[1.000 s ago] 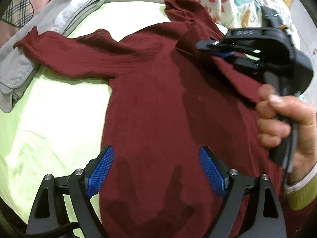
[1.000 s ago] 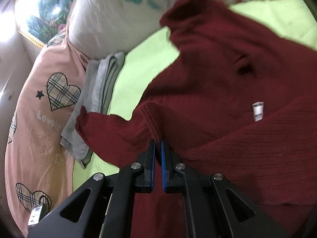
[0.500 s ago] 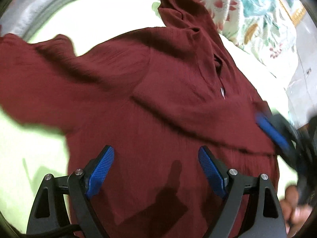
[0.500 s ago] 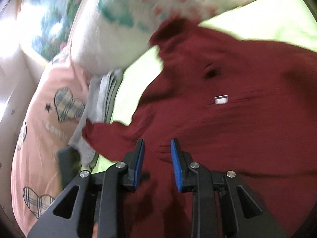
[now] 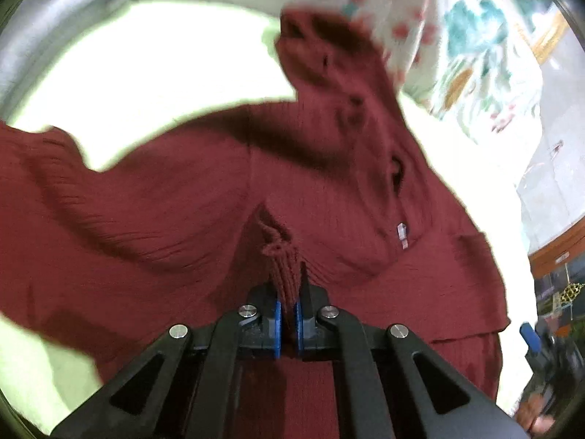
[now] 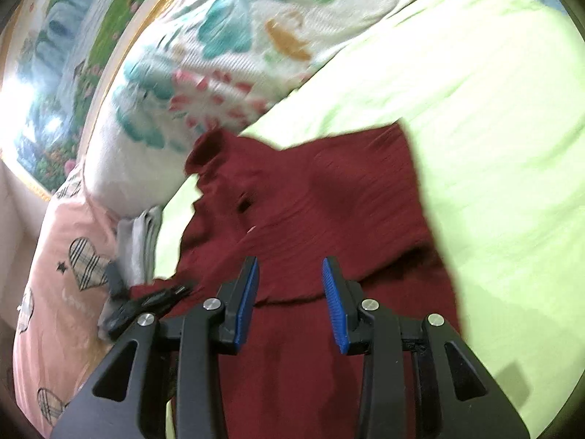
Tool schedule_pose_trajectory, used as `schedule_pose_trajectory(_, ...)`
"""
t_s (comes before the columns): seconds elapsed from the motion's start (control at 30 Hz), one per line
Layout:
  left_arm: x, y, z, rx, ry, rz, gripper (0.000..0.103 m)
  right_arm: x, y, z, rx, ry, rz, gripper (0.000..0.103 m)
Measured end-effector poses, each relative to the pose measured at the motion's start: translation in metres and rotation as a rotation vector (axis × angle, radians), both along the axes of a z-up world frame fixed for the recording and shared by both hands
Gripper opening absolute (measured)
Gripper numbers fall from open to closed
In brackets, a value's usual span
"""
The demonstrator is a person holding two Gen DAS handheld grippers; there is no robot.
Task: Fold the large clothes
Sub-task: 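Fold the held sleeve across the sweater body with the right tool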
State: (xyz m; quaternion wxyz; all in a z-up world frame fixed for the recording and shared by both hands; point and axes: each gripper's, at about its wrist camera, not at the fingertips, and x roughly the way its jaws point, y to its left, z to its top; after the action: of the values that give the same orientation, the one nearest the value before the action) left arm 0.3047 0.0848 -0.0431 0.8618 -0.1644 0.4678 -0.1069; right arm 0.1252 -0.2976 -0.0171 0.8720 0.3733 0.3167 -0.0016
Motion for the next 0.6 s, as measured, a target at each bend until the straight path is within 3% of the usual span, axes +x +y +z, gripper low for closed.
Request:
schedule_pose_trajectory(0.03,-0.01,0.011,0.005,-0.001,-0.045,0.036,0.004,-0.001,-0.009,0.001,-0.02,0.006,-0.026,0.037)
schedule_pose_trajectory(0.1,-0.016,0.025,0.001,0.023,-0.049,0.083,0.004,0.003,-0.025,-0.001,-0.057,0.027,-0.065,0.037)
schedule_pose_trajectory(0.2,-0.016,0.034,-0.013,-0.004,-0.007,0.077,0.004,0.027,-0.043,-0.011,-0.074,0.102,-0.062,0.04)
schedule_pose_trajectory(0.33,-0.016,0.028,-0.009,0.018,-0.036,0.073,0.004,0.064,-0.051,-0.029,-0.104,0.183,-0.04,0.054)
schedule_pose_trajectory(0.43,-0.018,0.029,-0.008,0.018,-0.037,0.071,0.004,0.082,-0.056,-0.044,-0.124,0.242,-0.025,0.054)
schedule_pose_trajectory(0.47,-0.02,0.029,-0.006,0.017,-0.036,0.07,0.004,0.087,-0.056,-0.049,-0.124,0.255,-0.007,0.05)
schedule_pose_trajectory(0.5,-0.021,0.029,-0.006,0.017,-0.033,0.07,0.004,0.09,-0.056,-0.051,-0.131,0.248,0.016,0.037)
schedule_pose_trajectory(0.53,-0.02,0.026,-0.005,0.02,-0.033,0.069,0.004,0.091,-0.056,-0.051,-0.144,0.247,0.033,0.007)
schedule_pose_trajectory(0.6,-0.024,0.023,-0.001,0.017,-0.042,0.062,0.004,0.085,-0.064,-0.043,-0.146,0.217,0.022,0.006)
